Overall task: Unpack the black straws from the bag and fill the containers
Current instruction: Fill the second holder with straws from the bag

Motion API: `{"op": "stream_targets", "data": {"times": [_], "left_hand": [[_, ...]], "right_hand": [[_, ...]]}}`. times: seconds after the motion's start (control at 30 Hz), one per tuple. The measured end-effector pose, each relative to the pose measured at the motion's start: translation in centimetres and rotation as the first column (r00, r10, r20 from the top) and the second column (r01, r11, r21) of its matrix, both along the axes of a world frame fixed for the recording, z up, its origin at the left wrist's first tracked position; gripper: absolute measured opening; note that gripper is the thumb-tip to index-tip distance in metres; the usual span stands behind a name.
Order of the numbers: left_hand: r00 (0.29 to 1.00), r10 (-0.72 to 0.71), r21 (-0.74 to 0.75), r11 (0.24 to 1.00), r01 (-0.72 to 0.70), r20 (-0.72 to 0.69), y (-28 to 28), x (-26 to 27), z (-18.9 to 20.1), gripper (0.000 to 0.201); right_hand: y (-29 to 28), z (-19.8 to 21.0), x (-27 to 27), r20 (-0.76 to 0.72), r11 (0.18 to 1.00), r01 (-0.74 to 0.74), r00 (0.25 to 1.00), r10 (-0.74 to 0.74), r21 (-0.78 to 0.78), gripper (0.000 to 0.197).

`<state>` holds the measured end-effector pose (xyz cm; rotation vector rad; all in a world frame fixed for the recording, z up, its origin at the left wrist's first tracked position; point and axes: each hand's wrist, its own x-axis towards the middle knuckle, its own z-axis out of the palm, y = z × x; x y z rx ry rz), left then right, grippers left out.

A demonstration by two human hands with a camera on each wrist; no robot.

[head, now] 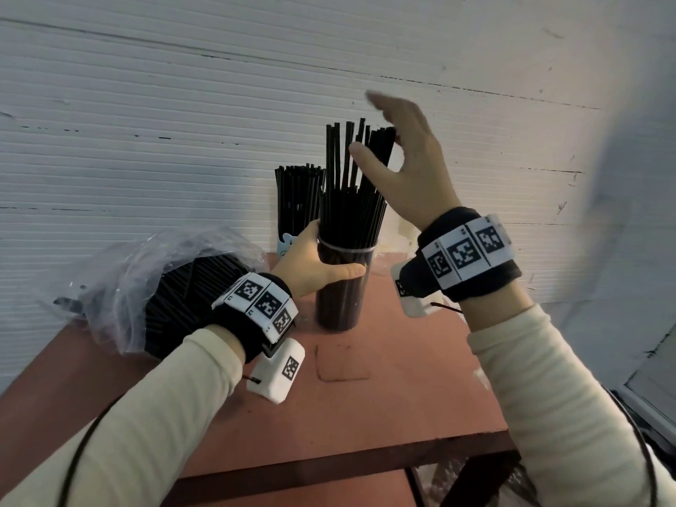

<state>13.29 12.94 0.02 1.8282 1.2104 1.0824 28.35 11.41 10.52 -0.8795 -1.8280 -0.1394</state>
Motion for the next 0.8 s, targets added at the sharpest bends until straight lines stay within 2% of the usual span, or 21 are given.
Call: {"op": "stream_targets", "data": {"times": [0.07, 0.13, 0.23, 0.3, 0.4, 0.57, 0.67, 0.8], "left_hand": [[1.0, -0.006, 0.002, 1.0, 0.006, 0.003, -0.1, 0.0, 0.1, 0.08], [1.0, -0.019, -0.003, 1.0, 0.019, 0.001, -0.1, -0.1, 0.2, 0.078], [0.998, -0.06, -0.07, 0.996, 0.061, 0.022, 0.0, -0.5, 0.2, 0.075], [0.996, -0.082, -0.094, 0.992, 0.084, 0.027, -0.3, -1.0, 0.3, 0.087], [0.992, -0.122, -0.07, 0.99, 0.124, 0.035, -0.2, -1.6, -0.1, 0.094], [0.988, -0.125, -0.027, 0.992, 0.127, 0.087, 0.0, -2.3, -0.3, 0.103], [0.991, -0.106, -0.012, 0.994, 0.107, 0.085, 0.1, -2.5, -0.2, 0.099], [0.997, -0.046, 0.023, 0.999, 0.045, 0.055, 0.5, -2.4, -0.4, 0.078]], "right_hand": [[0.7, -0.9, -0.4, 0.03, 0.997, 0.047, 0.998, -0.049, 0.069, 0.037], [1.0, -2.2, -0.6, 0.023, 0.992, 0.06, 0.998, -0.063, 0.111, 0.032], [1.0, -4.0, -0.4, 0.024, 0.993, 0.047, 0.998, -0.049, 0.107, 0.033], [0.8, -4.6, -0.3, 0.001, 0.998, 0.024, 1.0, -0.024, 0.065, 0.034], [0.8, -5.2, -0.2, -0.019, 1.0, 0.006, 1.0, -0.006, 0.029, 0.034], [0.9, -6.6, 0.4, 0.029, 0.998, 0.027, 0.999, -0.029, 0.048, 0.032], [0.8, -7.3, 0.8, 0.046, 0.998, 0.021, 0.999, -0.024, 0.057, 0.029], [0.2, -8.4, 1.0, 0.04, 1.0, -0.012, 0.999, 0.011, 0.018, 0.029]]}}
